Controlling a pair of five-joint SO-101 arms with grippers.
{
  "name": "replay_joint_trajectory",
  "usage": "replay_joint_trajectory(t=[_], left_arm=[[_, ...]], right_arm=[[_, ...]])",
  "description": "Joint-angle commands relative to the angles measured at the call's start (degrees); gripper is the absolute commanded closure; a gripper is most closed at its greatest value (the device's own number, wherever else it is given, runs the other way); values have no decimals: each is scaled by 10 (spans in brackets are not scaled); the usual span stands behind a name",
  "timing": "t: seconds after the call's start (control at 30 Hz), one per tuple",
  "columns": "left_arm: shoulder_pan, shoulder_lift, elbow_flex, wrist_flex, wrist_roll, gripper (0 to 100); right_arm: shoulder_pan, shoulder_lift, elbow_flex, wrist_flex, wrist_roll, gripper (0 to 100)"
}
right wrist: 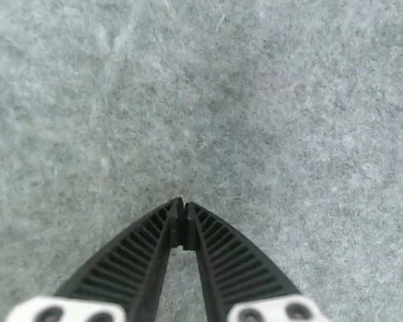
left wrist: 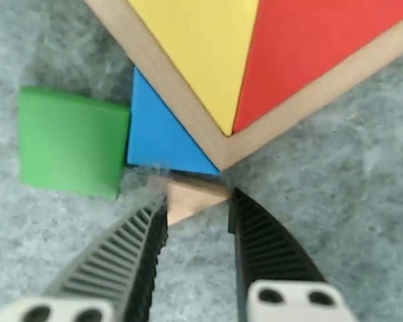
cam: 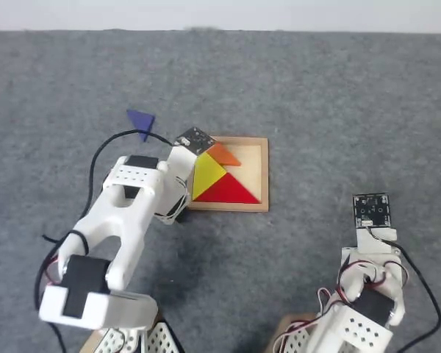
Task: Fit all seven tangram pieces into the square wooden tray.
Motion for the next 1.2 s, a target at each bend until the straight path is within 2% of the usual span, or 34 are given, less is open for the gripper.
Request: replay_joint_trajectory(t=[0.0, 0.27, 0.5, 0.77, 1.07, 1.17], left_arm=[[-14, -14, -34, 4, -22, 791], [-68, 109, -143, 21, -51, 802], [-43, 148, -147, 16, -69, 836], [-11, 37, -50, 18, -68, 945], [13, -149, -22, 114, -54, 952], [11, -194, -18, 113, -50, 941]], right_arm=[[-6, -7, 10, 3, 7, 989], [-6, -7, 10, 3, 7, 989], [-6, -7, 10, 2, 7, 989], [-6, -7, 10, 0, 7, 989], [-6, -7, 10, 2, 6, 989], [-6, -7, 10, 2, 6, 989]])
